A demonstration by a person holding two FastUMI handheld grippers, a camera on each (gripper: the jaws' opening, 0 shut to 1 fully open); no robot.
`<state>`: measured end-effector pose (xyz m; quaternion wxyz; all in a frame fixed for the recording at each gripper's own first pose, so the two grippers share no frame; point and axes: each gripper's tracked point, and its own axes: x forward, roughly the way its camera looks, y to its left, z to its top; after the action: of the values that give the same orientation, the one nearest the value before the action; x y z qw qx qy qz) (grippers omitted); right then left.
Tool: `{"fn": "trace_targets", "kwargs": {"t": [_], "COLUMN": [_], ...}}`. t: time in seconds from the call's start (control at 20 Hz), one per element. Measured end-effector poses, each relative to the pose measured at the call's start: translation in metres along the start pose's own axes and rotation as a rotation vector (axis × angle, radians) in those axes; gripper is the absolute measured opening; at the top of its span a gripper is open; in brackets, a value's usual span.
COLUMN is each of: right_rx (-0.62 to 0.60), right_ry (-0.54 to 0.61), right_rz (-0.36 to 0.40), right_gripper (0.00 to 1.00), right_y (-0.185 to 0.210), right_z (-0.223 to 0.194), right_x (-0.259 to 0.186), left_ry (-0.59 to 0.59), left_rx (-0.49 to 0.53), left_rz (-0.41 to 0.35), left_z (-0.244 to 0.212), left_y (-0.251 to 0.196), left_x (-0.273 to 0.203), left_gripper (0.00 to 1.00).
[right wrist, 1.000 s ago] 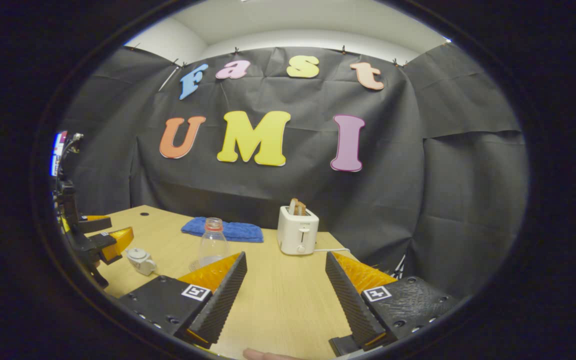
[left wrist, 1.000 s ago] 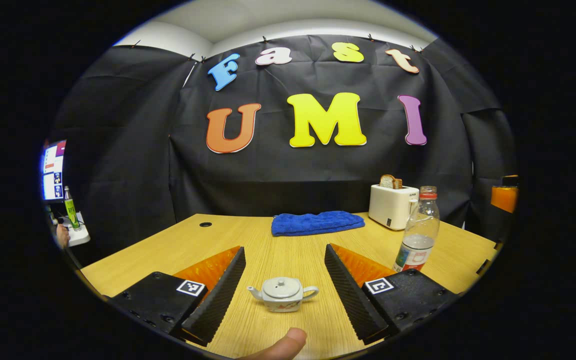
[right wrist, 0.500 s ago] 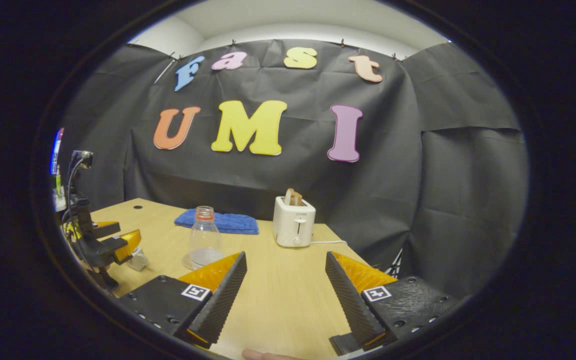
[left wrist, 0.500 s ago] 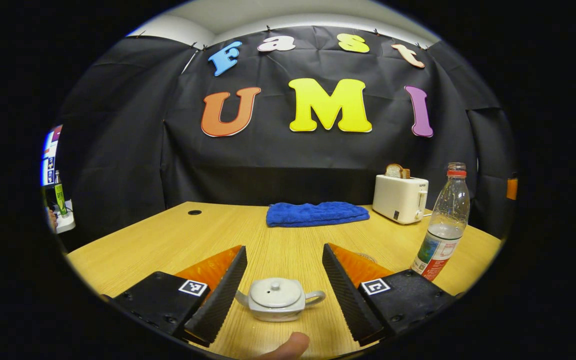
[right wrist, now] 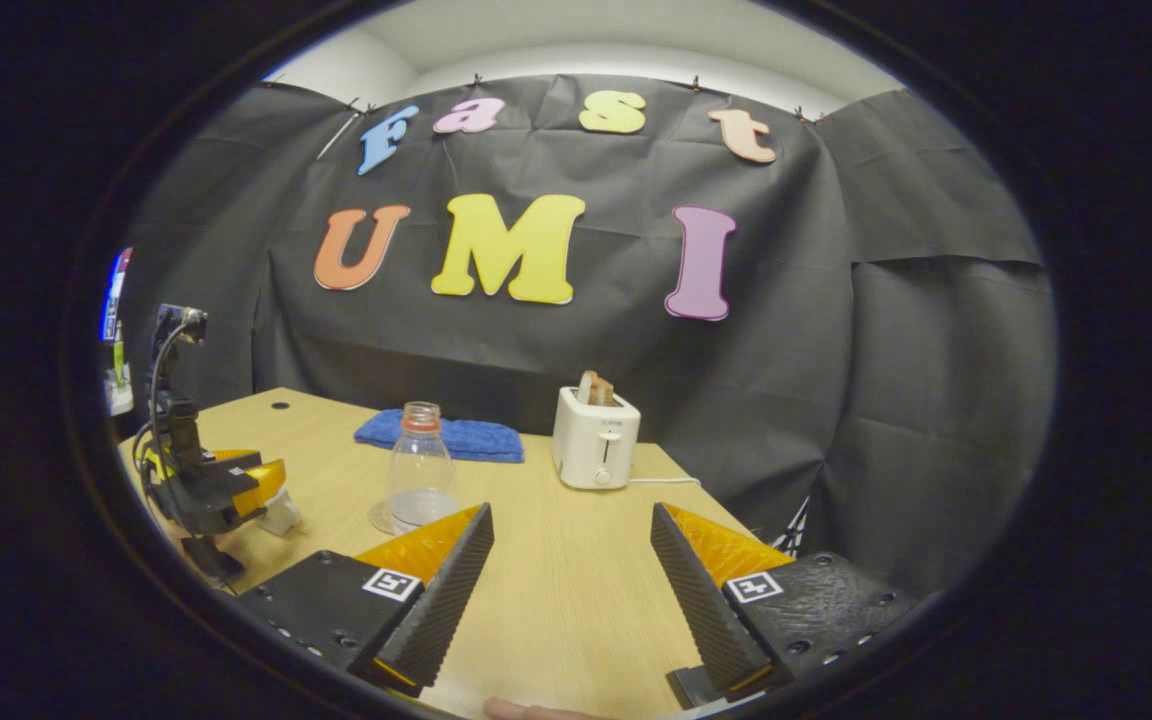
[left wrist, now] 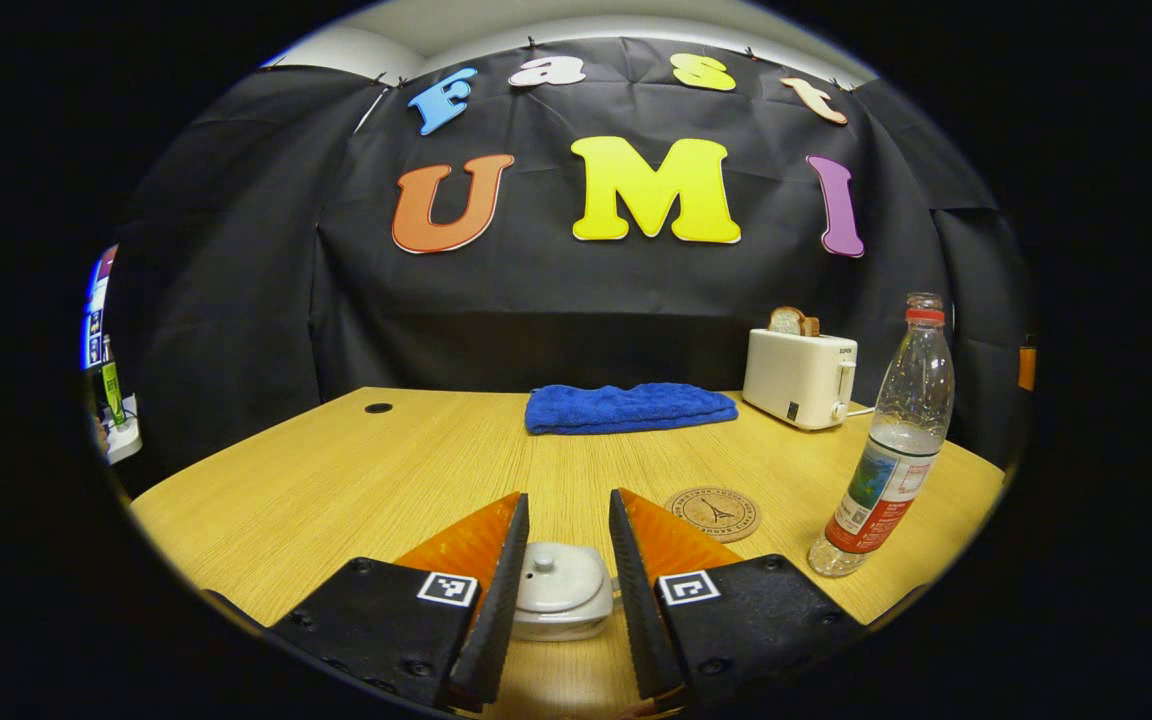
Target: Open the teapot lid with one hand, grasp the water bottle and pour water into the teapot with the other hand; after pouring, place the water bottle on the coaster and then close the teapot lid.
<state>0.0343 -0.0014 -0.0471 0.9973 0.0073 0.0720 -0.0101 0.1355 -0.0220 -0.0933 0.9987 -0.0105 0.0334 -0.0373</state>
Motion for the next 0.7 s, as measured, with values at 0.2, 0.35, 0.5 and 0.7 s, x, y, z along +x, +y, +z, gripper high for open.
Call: {"fn": "trace_targets", "kwargs": {"t": [0.2,0.35,0.5,0.7], "right_rx": [-0.001,-0.007,-0.018,-0.034], "right_ry": [0.009,0.009,0.010,0.015], "right_rz": [0.001,0.012,0.030,0.078], "right_gripper": [0.95,0.95,0.95,0.98], "right_y": [0.001,0.008,0.018,0.041], "right_z": [-0.003,-0.004,-0.008,-0.015], "right_x": [0.001,0.003,0.005,0.008], "left_ry": [0.036,0.033,0.024,0.020], "left_rx": [-0.005,-0.009,-0.019,-0.021], "left_rz": [0.004,0.011,-0.003,-0.003], "left_z": [-0.010,-0.009,-0.008,-0.006], "left_y": [0.008,0.012,0.012,0.014], "left_x": [0.006,0.007,0.008,0.006], "left_gripper": [0.33,0.18,0.02,0.06]}}
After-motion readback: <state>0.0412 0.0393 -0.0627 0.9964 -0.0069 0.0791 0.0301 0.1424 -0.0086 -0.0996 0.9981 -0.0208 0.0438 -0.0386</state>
